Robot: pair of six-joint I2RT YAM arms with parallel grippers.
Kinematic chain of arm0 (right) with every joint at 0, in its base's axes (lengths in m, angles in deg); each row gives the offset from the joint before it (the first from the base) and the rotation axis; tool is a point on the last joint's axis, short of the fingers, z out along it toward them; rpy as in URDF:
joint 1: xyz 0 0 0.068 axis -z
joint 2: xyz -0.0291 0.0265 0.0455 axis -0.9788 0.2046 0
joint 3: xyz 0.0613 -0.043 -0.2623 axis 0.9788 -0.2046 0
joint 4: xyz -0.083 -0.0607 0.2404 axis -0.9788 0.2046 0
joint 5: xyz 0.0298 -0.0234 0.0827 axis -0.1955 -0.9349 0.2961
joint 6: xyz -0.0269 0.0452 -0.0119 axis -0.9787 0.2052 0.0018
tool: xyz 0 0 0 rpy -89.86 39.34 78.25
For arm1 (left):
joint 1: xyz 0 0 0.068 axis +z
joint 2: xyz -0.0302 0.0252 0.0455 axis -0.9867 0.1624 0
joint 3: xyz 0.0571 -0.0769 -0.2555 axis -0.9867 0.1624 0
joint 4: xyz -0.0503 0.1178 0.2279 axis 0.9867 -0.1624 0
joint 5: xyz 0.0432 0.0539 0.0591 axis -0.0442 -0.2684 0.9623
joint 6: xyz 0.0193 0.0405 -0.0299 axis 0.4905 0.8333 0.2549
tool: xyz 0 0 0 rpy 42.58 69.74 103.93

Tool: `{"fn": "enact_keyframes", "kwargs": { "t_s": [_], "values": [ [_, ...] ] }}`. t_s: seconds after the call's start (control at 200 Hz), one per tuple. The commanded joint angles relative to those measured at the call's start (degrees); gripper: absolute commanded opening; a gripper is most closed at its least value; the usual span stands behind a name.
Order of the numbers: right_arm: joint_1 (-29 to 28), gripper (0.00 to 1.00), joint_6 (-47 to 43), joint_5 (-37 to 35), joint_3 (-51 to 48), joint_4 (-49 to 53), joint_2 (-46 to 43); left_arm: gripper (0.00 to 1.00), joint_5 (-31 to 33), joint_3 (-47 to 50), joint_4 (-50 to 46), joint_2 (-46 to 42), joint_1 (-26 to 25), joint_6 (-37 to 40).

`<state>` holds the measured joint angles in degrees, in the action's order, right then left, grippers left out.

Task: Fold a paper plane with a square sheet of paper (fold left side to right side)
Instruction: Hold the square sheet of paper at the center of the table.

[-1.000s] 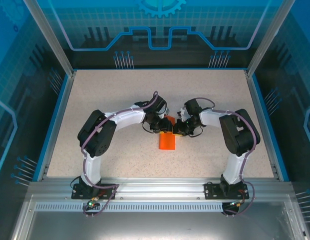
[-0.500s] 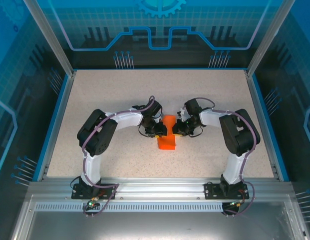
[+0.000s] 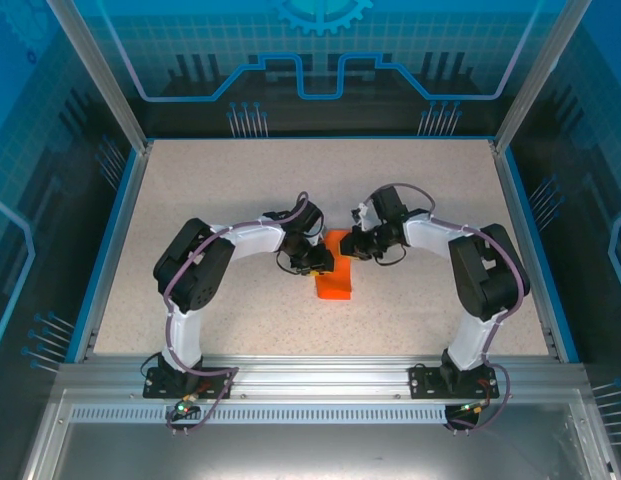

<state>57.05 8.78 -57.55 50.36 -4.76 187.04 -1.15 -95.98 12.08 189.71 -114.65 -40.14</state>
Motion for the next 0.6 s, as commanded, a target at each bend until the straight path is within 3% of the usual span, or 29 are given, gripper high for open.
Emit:
{"fn": "enact_keyframes", "kwargs": {
  "t_s": [0.0,0.26,0.595],
  "values": [
    [-1.5,0.14,2.4,1.1,3.1,-1.5,3.0,0.32,2.0,1.9,-0.4,2.3,-0.6,-1.1],
    [-2.6,0.14,3.5,0.1,6.9,-1.8,8.8,0.32,2.0,1.8,-0.3,2.3,-0.7,-0.8],
    [-2.7,0.13,3.4,-6.5,7.9,4.4,14.4,0.33,1.8,2.9,0.4,0.3,-0.9,2.1]
  ]
}}
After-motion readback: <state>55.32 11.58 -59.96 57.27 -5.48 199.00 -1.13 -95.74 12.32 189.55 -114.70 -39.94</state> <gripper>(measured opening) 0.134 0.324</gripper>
